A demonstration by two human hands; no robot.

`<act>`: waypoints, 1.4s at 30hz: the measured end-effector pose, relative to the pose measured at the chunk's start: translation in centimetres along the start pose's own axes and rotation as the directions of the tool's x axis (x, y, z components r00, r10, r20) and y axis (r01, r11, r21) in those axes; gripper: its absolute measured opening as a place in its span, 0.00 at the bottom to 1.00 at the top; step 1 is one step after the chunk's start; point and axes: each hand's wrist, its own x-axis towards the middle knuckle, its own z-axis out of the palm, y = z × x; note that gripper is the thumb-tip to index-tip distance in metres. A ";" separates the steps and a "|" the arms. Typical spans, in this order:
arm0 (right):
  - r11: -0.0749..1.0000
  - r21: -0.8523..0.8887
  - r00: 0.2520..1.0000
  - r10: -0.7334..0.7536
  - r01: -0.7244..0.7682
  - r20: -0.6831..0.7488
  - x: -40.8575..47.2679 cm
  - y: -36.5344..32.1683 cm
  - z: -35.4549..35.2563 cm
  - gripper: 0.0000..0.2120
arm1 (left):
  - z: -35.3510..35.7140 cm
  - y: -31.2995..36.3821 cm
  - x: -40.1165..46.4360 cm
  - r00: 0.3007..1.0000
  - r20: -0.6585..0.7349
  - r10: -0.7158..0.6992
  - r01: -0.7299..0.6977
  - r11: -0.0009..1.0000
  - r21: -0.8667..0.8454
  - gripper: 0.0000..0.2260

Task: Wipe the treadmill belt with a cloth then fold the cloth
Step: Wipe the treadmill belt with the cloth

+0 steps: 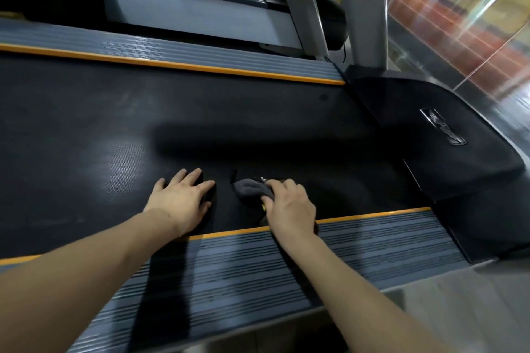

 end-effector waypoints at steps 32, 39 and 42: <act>0.966 0.217 0.969 0.181 -0.143 -0.167 39.4 2.4 6.0 0.15 | -6.6 -8.7 26.8 0.959 -0.269 -0.094 0.093 0.996 -0.017 0.25; 0.956 0.228 0.957 0.227 -0.183 -0.184 39.7 -1.1 6.3 0.10 | -8.3 -13.0 26.9 0.964 -0.182 -0.192 0.189 0.981 -0.034 0.31; 0.957 0.279 0.979 0.131 -0.085 -0.153 39.1 -6.4 7.4 0.11 | -9.0 -14.5 26.6 0.962 -0.116 -0.246 0.240 0.969 -0.064 0.33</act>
